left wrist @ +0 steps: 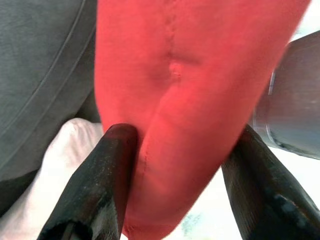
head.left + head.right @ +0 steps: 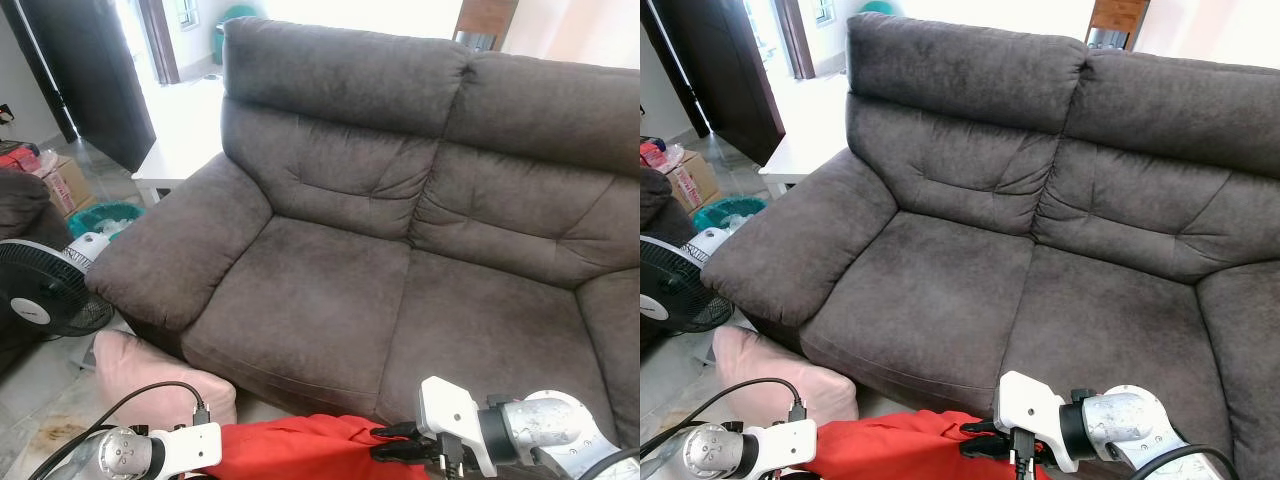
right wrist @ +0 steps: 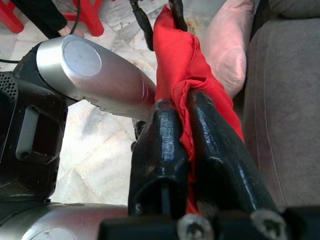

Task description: Move the pillow to the sofa from floor

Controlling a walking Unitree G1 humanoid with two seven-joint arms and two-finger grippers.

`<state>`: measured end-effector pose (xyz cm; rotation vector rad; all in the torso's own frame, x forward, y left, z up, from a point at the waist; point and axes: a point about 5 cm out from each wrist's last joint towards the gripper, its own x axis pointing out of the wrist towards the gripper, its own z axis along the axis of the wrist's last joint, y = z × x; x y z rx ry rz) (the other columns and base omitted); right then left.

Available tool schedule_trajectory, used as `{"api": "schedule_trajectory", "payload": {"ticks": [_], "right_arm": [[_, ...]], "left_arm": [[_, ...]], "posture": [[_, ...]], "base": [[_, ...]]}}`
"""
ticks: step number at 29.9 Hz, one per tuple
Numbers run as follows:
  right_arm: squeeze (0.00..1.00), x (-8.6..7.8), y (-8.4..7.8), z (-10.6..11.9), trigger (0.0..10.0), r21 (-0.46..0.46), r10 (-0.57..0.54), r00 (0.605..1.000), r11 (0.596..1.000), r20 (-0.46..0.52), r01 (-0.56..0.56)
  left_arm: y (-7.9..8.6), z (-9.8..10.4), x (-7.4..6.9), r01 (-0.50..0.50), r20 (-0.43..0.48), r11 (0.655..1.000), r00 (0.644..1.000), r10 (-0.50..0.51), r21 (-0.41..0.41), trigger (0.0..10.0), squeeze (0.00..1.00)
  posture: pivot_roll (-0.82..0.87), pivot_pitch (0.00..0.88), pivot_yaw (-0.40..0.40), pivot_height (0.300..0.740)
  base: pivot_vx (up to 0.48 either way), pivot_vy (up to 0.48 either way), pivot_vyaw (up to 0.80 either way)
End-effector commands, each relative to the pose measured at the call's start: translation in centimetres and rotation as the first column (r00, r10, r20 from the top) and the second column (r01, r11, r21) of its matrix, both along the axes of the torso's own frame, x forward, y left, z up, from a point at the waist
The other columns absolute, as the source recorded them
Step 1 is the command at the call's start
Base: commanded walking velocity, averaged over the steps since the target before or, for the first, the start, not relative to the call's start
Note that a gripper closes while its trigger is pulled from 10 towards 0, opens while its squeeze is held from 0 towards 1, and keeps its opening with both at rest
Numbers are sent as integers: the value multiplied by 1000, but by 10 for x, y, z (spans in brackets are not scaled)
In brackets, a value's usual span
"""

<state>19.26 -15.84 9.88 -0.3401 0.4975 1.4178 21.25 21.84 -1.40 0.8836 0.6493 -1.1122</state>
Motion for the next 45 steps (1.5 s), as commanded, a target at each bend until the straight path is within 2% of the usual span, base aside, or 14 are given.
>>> {"api": "schedule_trajectory", "payload": {"ticks": [1,9,13,14,15,16,35,45], "right_arm": [[0,4,6,24,10000,54,49,994,997,93,-54],[0,4,6,24,10000,51,49,995,997,91,-54],[0,3,5,25,10000,50,47,995,997,90,-52],[0,4,4,25,10000,49,38,995,998,92,-43],[0,4,4,25,10000,49,38,995,998,92,-43],[0,5,4,24,10000,47,36,995,998,93,-40],[0,6,5,21,10000,45,27,996,999,84,-30],[0,7,7,19,10000,50,20,996,998,83,-25]], "left_arm": [[-1,1,8,-8,83,1000,997,7,15,10000,0],[-5,-1,9,-28,73,1000,997,29,-9,10000,0],[-6,-3,8,-63,57,997,996,66,-52,10000,0],[-7,-5,7,-58,46,997,997,60,-56,3059,0],[-7,-5,7,-58,46,997,997,60,-56,3059,0],[-8,-5,7,-52,42,997,998,55,-56,0,0],[-9,-7,6,-18,16,999,1000,19,-45,0,0],[-9,-4,7,-16,52,998,998,19,-55,0,0]], "posture": [[100,0,-60,740],[96,0,-59,740],[94,0,-60,740],[92,0,-60,740],[92,0,-60,740],[91,0,-60,740],[98,0,-57,740],[101,0,-54,740]], "base": [[0,0,0],[0,0,0],[0,0,0],[0,0,0],[0,0,0],[0,0,0],[0,0,0],[0,0,0]]}}
